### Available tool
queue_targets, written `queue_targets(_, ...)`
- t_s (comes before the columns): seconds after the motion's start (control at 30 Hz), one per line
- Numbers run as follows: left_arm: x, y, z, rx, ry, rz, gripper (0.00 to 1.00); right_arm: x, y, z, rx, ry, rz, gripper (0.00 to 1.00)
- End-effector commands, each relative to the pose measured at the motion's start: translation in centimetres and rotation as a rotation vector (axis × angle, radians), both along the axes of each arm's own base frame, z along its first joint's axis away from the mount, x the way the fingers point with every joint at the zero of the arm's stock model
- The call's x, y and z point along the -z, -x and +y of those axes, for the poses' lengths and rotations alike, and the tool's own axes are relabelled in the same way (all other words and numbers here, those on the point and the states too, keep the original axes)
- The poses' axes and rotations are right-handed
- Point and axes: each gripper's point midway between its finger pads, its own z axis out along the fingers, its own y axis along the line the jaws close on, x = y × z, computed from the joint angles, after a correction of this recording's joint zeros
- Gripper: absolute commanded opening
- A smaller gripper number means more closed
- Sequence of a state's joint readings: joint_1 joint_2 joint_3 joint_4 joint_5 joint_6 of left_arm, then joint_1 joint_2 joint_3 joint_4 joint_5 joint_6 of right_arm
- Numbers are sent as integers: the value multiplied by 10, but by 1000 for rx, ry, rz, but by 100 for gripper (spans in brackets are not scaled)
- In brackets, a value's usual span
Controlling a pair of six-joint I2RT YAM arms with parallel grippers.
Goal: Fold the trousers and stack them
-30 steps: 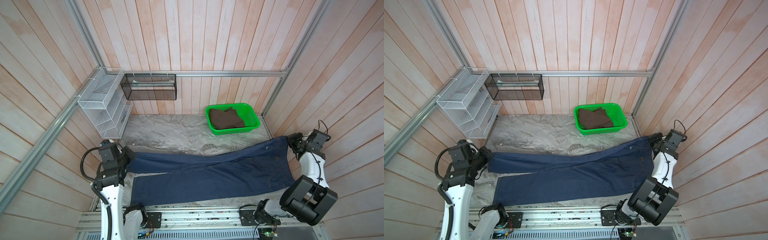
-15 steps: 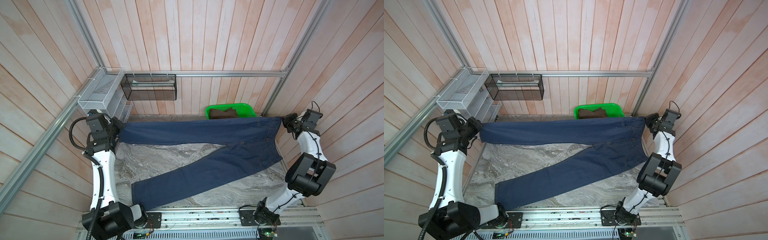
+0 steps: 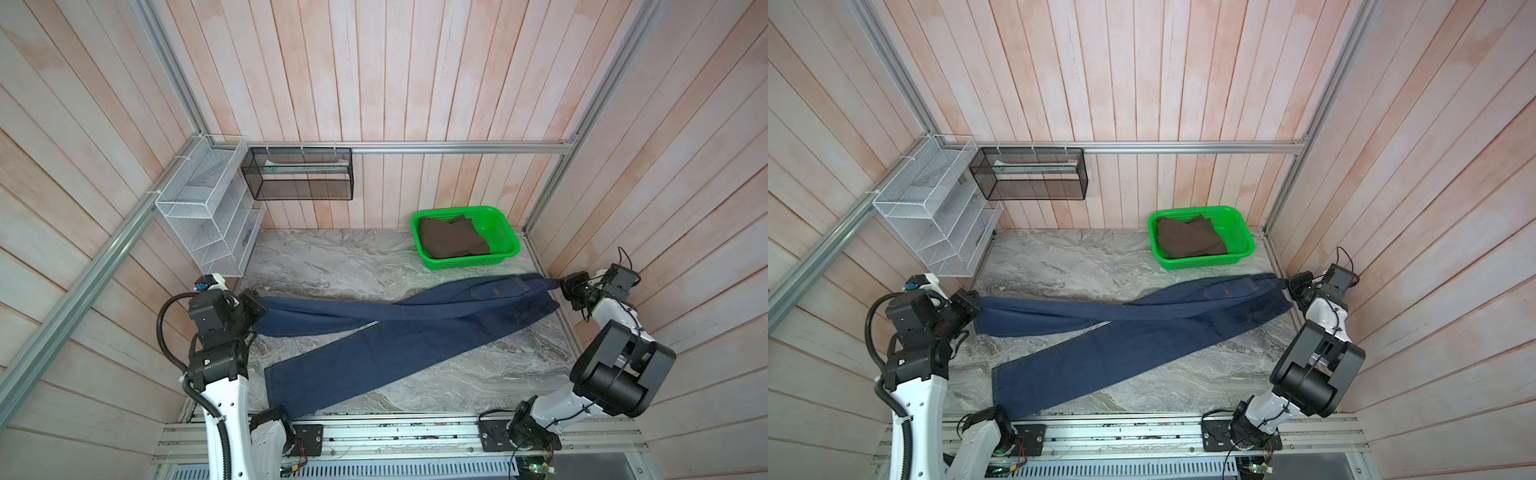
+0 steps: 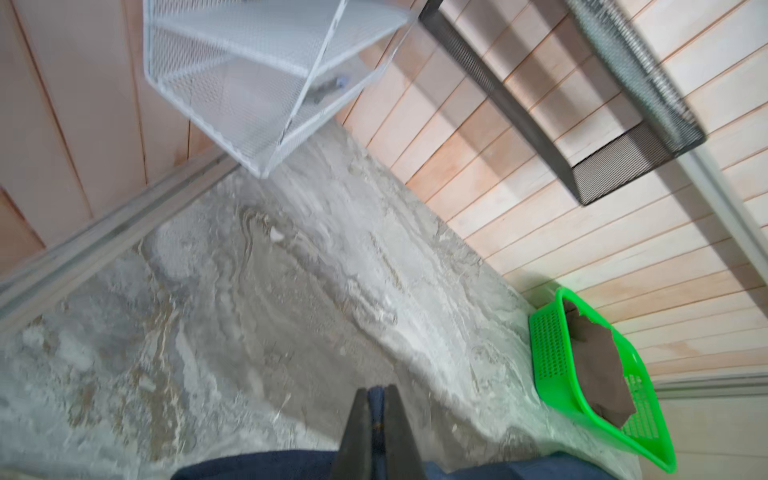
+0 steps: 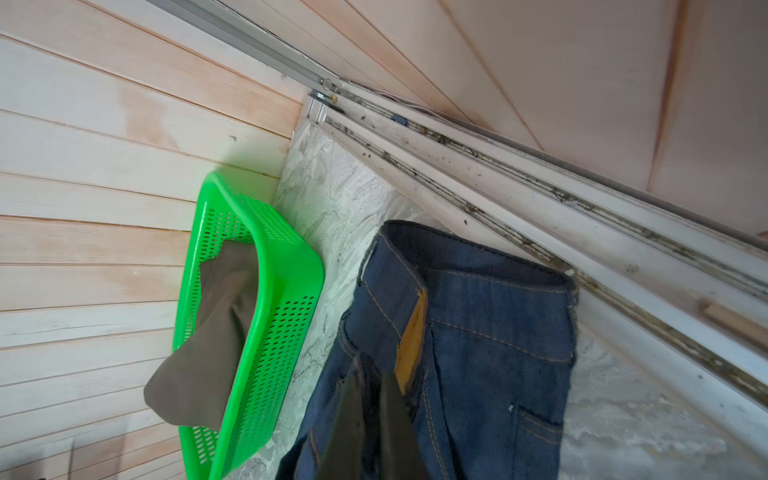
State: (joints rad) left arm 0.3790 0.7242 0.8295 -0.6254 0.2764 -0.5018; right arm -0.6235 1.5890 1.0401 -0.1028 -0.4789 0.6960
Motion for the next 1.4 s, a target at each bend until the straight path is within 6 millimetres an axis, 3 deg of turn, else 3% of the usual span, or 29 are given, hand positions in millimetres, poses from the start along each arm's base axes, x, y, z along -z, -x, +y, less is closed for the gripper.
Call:
queue_targets(0.0, 13, 17, -6, -12, 32, 26, 0, -9, -4, -12, -5, 91, -13, 0)
queue_targets(0.3, 19, 31, -19, -26, 99, 35, 0, 4, -5, -27, 18, 148, 62, 0)
queue_targets(0.63, 38, 58, -11, -173, 163, 119, 0, 39, 0, -32, 24, 187, 183, 0)
queue_targets(0.87, 75, 68, -19, -191, 247, 192, 0, 56, 2, -31, 29, 199, 238, 0)
queue_targets(1.03, 77, 73, -21, -193, 246, 196, 0, 62, 5, -30, 35, 209, 262, 11)
queue_targets(1.2, 82, 78, -22, -193, 251, 216, 1, 64, 9, -30, 48, 226, 288, 37)
queue_targets(1.3, 82, 81, -23, -195, 249, 220, 13, 60, 13, -31, 62, 239, 298, 53)
queue_targets(1.37, 78, 82, -24, -189, 247, 219, 27, 49, 13, -32, 67, 261, 287, 58)
